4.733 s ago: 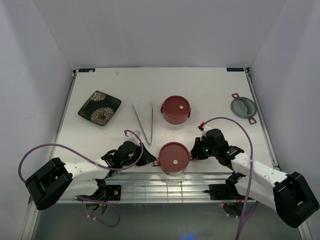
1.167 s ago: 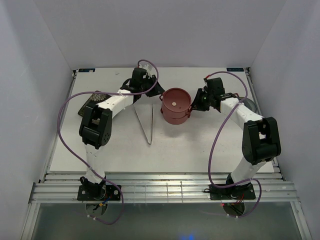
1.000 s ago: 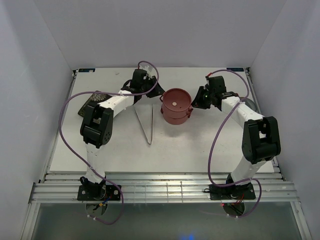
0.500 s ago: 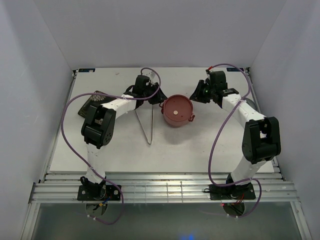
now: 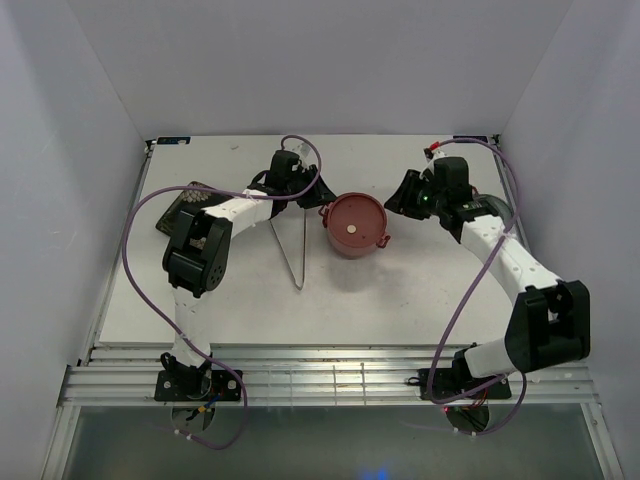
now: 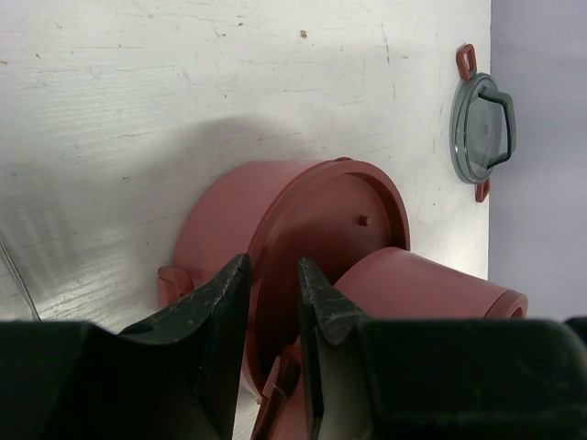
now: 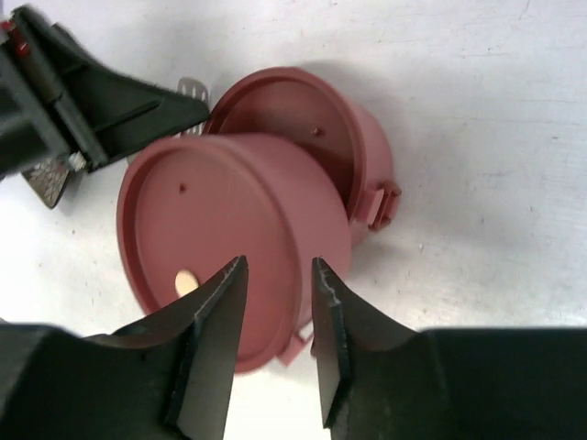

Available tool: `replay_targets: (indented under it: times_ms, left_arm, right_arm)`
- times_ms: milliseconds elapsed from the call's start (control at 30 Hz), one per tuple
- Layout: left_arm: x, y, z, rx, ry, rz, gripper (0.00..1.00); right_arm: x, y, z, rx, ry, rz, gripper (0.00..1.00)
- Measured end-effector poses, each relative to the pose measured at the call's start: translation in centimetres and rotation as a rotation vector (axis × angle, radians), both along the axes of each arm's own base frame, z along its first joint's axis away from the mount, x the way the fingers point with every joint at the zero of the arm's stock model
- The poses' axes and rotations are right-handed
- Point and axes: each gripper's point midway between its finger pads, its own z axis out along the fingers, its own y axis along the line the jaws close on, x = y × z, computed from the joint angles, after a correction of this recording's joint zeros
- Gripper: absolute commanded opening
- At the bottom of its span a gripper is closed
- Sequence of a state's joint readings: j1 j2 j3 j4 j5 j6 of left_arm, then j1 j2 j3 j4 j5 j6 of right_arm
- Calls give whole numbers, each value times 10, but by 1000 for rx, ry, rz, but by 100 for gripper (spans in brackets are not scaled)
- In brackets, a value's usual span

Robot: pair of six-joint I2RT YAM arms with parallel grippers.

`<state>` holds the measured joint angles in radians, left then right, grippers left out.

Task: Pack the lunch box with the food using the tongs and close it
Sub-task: Place the packing box into the packing box.

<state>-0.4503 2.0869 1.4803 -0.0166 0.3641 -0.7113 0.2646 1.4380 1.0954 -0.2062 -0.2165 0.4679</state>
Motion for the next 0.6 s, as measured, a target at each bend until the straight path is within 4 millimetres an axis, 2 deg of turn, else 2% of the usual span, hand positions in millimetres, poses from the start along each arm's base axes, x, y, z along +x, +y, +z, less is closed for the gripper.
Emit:
replay_targets:
  times_ms: [67, 200, 433, 600]
  left_arm:
    - [0, 0, 0, -2, 2, 2, 37]
    - [0, 0, 0, -3, 2, 2, 36]
    - [0, 0, 0, -2, 2, 2, 36]
    - [0, 0, 0, -3, 2, 2, 36]
  right_arm:
    - [-8, -1, 5, 4, -15, 3, 44]
    - [-11, 3, 11, 4, -36, 21, 44]
    - [-10, 6, -25, -53, 49, 56, 37]
    - [0, 10, -34, -65, 76, 71, 32]
